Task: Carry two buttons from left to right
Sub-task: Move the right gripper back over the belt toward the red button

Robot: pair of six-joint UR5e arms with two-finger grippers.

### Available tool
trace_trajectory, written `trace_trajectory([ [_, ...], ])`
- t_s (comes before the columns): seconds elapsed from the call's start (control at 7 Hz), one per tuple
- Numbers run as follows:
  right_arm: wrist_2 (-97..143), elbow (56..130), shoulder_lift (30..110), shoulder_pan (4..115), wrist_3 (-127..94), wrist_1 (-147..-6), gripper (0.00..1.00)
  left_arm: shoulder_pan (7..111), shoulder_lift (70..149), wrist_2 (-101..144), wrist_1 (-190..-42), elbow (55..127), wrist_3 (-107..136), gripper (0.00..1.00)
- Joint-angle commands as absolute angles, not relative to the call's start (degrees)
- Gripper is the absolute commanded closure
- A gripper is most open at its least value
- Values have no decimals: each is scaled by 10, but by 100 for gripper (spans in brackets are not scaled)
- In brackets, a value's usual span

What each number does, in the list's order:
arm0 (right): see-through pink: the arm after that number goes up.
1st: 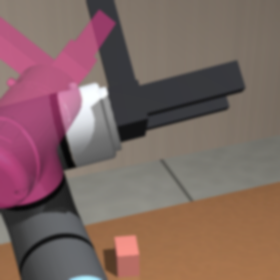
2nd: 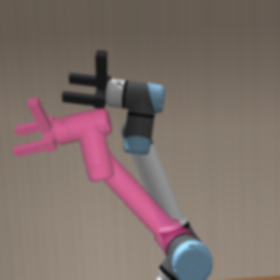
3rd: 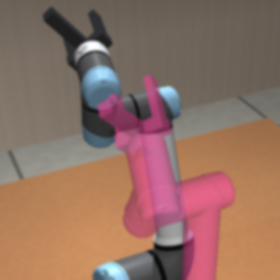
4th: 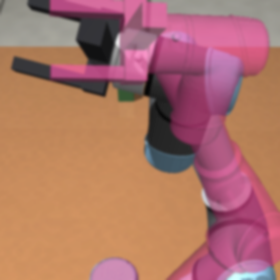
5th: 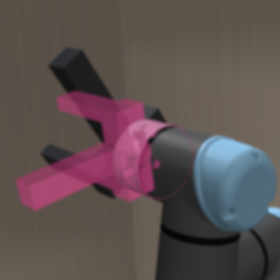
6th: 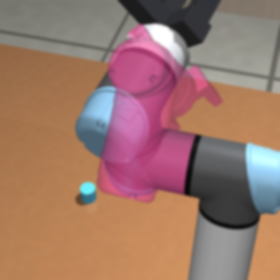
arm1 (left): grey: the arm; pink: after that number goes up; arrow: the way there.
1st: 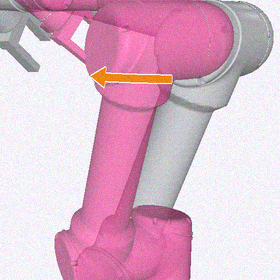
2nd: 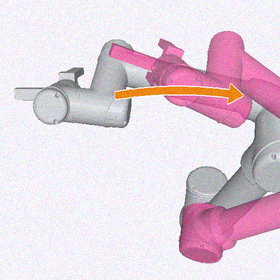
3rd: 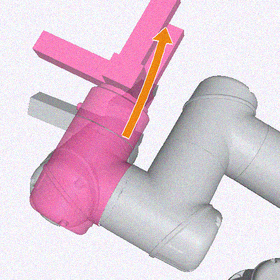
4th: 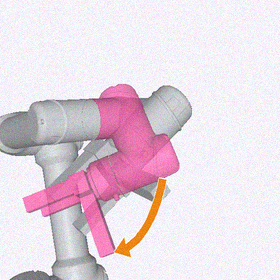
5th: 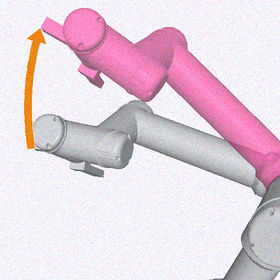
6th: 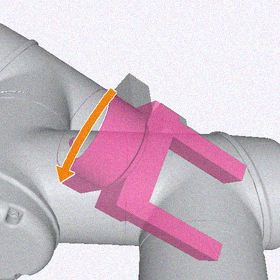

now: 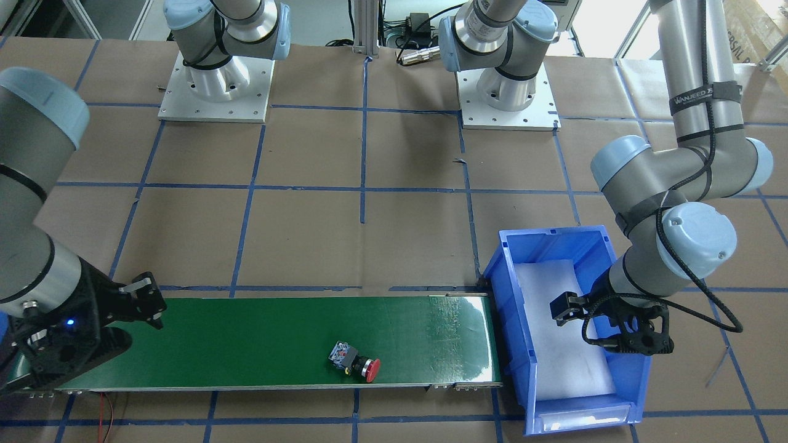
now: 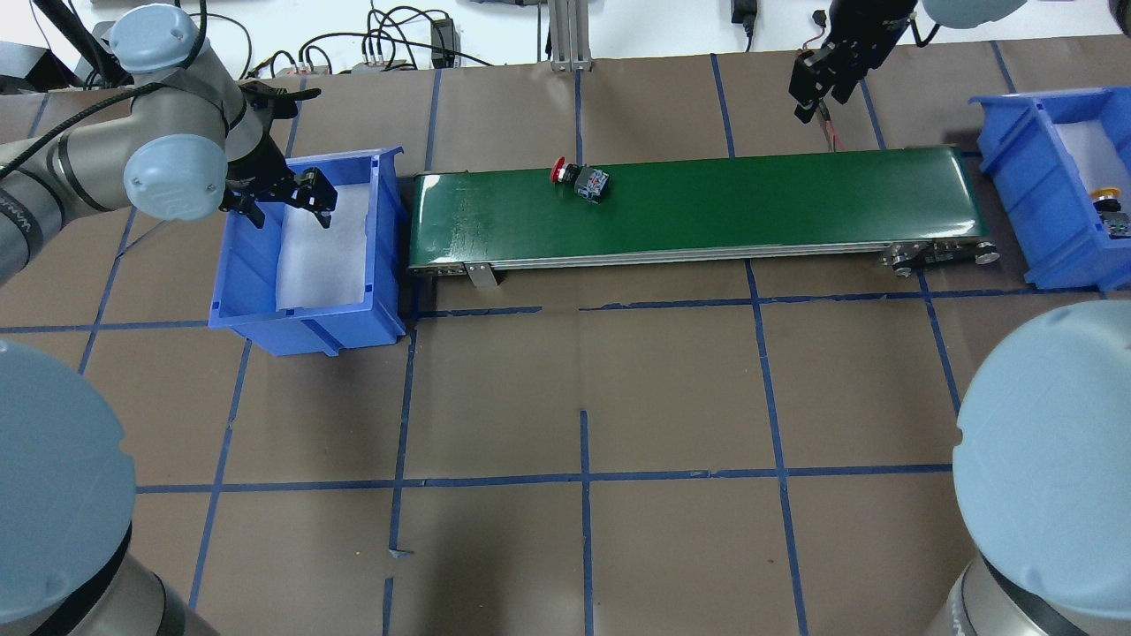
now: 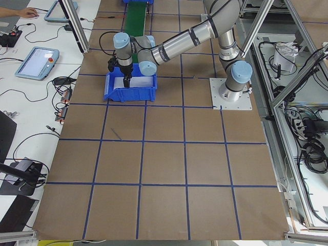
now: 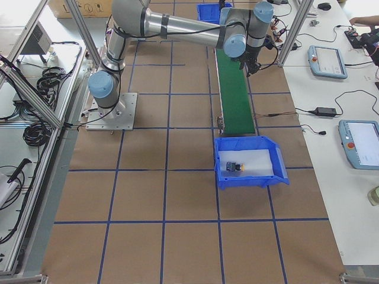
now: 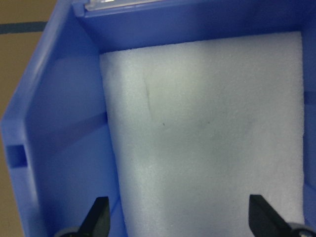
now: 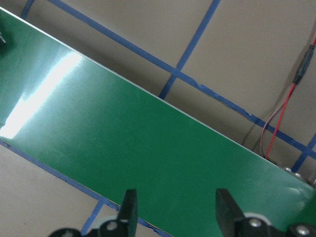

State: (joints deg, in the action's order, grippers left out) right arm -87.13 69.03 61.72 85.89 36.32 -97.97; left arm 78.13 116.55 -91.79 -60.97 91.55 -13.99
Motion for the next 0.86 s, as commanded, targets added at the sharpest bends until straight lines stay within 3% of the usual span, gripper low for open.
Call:
trace_trajectory([
  [0.0, -869, 686, 591, 903, 362, -998, 37, 781, 1165, -915, -611, 915, -148, 0],
  [0.71, -867, 690, 547, 989, 357, -1031, 37, 779, 1182, -912, -601, 894, -230, 0],
])
